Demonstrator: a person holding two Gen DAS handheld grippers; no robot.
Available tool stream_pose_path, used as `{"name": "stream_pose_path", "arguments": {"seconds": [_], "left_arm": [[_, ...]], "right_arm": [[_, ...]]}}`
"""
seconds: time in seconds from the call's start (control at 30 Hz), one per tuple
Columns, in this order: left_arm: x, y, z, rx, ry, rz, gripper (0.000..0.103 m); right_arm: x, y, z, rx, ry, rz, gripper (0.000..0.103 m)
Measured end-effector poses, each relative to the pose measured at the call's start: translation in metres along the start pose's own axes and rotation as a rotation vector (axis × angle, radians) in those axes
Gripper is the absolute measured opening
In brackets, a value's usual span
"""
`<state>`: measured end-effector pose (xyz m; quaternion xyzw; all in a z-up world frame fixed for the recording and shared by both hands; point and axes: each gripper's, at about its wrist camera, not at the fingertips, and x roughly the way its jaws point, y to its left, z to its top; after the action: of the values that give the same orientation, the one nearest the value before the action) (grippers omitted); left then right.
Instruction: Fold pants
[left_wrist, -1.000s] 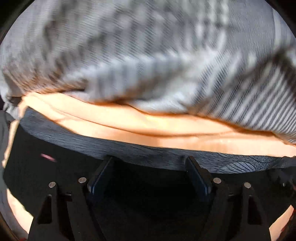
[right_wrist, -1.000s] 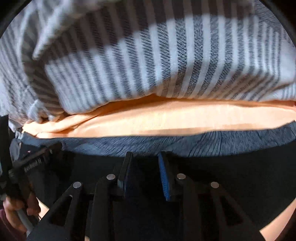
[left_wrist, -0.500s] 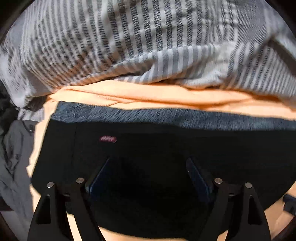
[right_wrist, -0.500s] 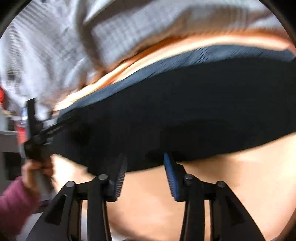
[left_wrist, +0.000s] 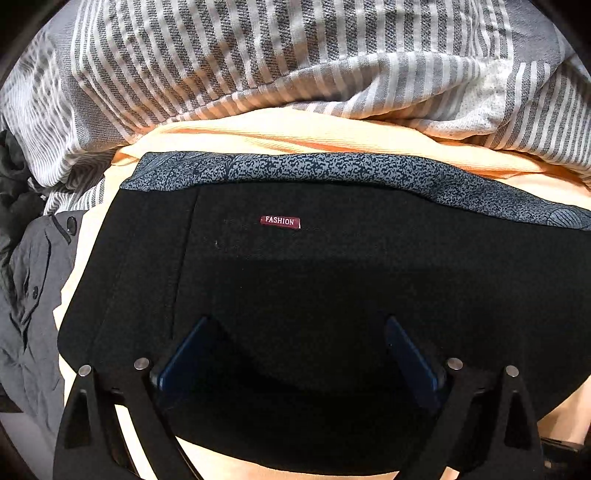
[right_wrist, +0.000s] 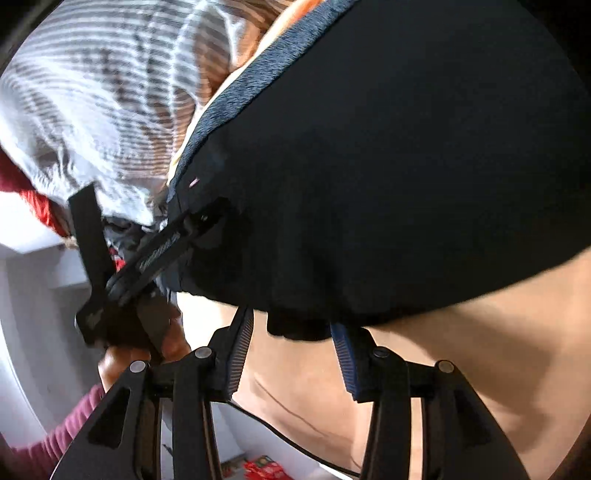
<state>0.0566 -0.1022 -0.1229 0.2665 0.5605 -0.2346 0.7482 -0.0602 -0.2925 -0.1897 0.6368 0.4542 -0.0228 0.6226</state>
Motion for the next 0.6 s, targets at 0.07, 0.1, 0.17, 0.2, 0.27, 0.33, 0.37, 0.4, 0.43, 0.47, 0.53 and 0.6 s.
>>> {"name": "stream_pose_path", "arguments": {"seconds": [0.07,0.1,0.17,0.2,0.27,0.33,0.37,0.4,0.43,0.47,0.53,0.6], "left_arm": [[-0.015,-0.012,-0.020,-0.002,0.005,-0.002,0.096],[-0.004,-0.014,0.001,0.000,0.008,-0.004,0.096],[0.009,-0.006,0.022,0.005,0.008,-0.008,0.097],[0.008,-0.005,0.020,0.006,0.003,-0.007,0.099],[0.011,0.000,0.017,-0.002,0.001,-0.004,0.100],[0.008,-0.001,0.015,-0.010,0.022,0.009,0.100],[0.000,-0.009,0.012,-0.001,0.034,0.015,0.100],[-0.008,-0.015,0.008,0.016,0.041,0.012,0.100],[-0.015,-0.020,0.006,0.038,0.036,-0.002,0.100],[-0.021,-0.025,0.002,0.057,0.027,-0.015,0.100],[-0.033,-0.041,-0.006,0.100,0.014,-0.043,0.100],[-0.038,-0.061,-0.013,0.141,0.010,-0.071,0.100]], "right_arm": [[0.000,-0.002,0.006,0.037,0.005,0.008,0.012],[-0.005,0.006,0.006,0.010,-0.004,0.015,0.008],[-0.008,0.026,-0.001,-0.099,-0.003,-0.037,0.007],[-0.007,0.029,-0.008,-0.130,0.017,-0.070,0.005],[0.000,0.018,-0.019,-0.085,0.055,-0.085,0.004],[0.006,-0.002,-0.033,-0.018,0.108,-0.132,0.000],[0.005,-0.005,-0.037,-0.009,0.113,-0.133,0.000],[-0.002,-0.008,-0.041,-0.010,0.107,-0.140,0.002],[-0.010,-0.007,-0.042,-0.022,0.095,-0.141,0.005],[-0.021,-0.006,-0.041,-0.040,0.069,-0.151,0.005],[-0.050,-0.001,-0.030,-0.075,-0.004,-0.204,0.005],[-0.081,0.005,-0.009,-0.108,-0.100,-0.261,0.005]]}}
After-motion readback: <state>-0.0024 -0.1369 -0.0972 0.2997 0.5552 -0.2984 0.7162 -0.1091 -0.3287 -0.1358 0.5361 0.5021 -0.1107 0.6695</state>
